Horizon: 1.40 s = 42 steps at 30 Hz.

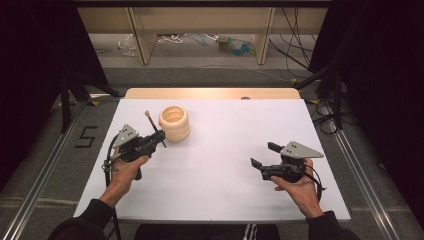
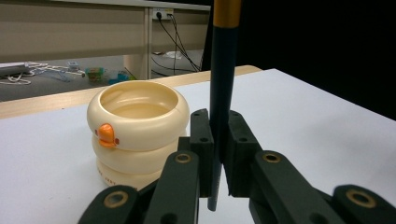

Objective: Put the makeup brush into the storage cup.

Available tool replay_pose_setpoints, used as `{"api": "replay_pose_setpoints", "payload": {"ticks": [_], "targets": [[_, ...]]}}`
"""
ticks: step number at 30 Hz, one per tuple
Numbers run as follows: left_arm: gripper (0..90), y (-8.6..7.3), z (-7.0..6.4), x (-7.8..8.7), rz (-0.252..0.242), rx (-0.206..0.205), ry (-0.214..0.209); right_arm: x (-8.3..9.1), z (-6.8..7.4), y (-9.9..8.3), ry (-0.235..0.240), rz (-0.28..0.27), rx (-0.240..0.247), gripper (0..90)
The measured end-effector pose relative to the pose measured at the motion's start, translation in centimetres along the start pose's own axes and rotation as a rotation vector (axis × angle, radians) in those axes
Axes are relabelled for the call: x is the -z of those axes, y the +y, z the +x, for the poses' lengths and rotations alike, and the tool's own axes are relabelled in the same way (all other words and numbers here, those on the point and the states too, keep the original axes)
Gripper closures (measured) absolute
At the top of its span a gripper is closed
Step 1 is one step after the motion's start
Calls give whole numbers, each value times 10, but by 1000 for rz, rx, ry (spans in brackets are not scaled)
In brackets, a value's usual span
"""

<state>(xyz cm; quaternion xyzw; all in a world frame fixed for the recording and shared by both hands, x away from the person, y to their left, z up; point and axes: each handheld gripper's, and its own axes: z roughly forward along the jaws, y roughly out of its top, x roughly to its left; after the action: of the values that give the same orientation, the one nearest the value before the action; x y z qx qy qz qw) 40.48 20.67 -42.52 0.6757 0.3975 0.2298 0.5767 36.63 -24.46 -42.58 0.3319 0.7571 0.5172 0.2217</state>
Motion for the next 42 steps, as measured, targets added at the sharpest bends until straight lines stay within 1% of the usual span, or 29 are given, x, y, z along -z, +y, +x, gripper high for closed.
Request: {"api": "replay_pose_setpoints", "payload": {"ticks": [2, 4, 6, 7, 8, 9, 10, 11, 12, 13, 15, 16, 18, 22, 23, 26, 27, 30, 32, 33, 34, 35, 36, 37, 38, 39, 40, 41, 42], "targets": [[834, 1, 1, -1, 0, 3, 3, 3, -1, -2, -12, -7, 3, 171], [834, 2, 2, -2, 5, 5, 4, 6, -3, -3, -17, -15, -7, 171], [834, 5, 2, -4, 6, 0, 4, 9, -4, -5, -17, -4, -8, 171], [834, 6, 3, -5, 4, 2, 5, 11, -4, -6, -31, 7, -3, 172], [834, 8, 4, -5, 2, 2, 8, 10, -3, -7, -17, -12, -20, 171], [834, 10, 4, -6, 1, 2, 10, 11, -3, -8, -12, -10, -24, 171], [834, 12, 5, -7, -1, 2, 13, 12, -4, -9, -24, -8, -13, 172], [834, 13, 6, -7, -1, -1, 14, 13, -3, -9, -23, -6, -24, 172], [834, 15, 7, -8, 2, -5, 18, 13, -4, -10, -29, -15, -8, 172], [834, 17, 7, -9, 1, -5, 20, 15, -3, -10, -19, 2, -23, 172], [834, 21, 8, -11, 3, -5, 21, 16, -4, -10, -25, -11, -10, 172], [834, 23, 9, -12, 1, -5, 23, 17, -3, -10, -16, 4, -25, 173], [834, 26, 11, -14, 3, -4, 29, 17, -4, -11, -26, -16, -10, 173], [834, 34, 14, -18, 5, -12, 42, 18, -4, -12, -27, -14, -10, 174], [834, 36, 15, -19, 3, -10, 43, 18, -3, -12, -24, -6, -28, 174], [834, 42, 16, -23, 3, -14, 49, 19, -3, -12, -23, -8, -36, 174], [834, 44, 17, -24, 1, -13, 54, 19, -3, -12, -29, -10, -29, 175], [834, 49, 17, -28, 0, -20, 58, 21, -4, -12, -22, -2, -31, 175], [834, 53, 18, -30, -2, -24, 61, 21, -4, -12, -21, -4, -32, 175], [834, 54, 18, -31, -7, -17, 63, 20, -4, -12, -24, -10, -32, 175], [834, 56, 18, -32, -7, -22, 65, 20, -3, -12, -23, -10, -31, 176], [834, 57, 18, -33, -5, -20, 67, 20, -4, -12, -26, -16, -20, 176], [834, 58, 19, -34, -1, -35, 71, 19, -3, -12, -17, -14, -36, 176], [834, 58, 20, -35, -3, -26, 73, 19, -3, -12, -13, -12, -37, 177], [834, 59, 21, -36, 1, -34, 74, 19, -4, -12, -23, -25, -14, 178], [834, 60, 22, -37, 3, -25, 80, 19, -4, -12, -21, -24, -14, 179], [834, 60, 23, -38, 3, -27, 84, 19, -4, -12, -24, -13, -11, 179], [834, 60, 25, -39, 4, -25, 85, 18, -3, -12, -25, -23, -15, 180], [834, 61, 26, -40, 4, -27, 91, 18, -3, -12, -24, -17, -19, 180]]}}
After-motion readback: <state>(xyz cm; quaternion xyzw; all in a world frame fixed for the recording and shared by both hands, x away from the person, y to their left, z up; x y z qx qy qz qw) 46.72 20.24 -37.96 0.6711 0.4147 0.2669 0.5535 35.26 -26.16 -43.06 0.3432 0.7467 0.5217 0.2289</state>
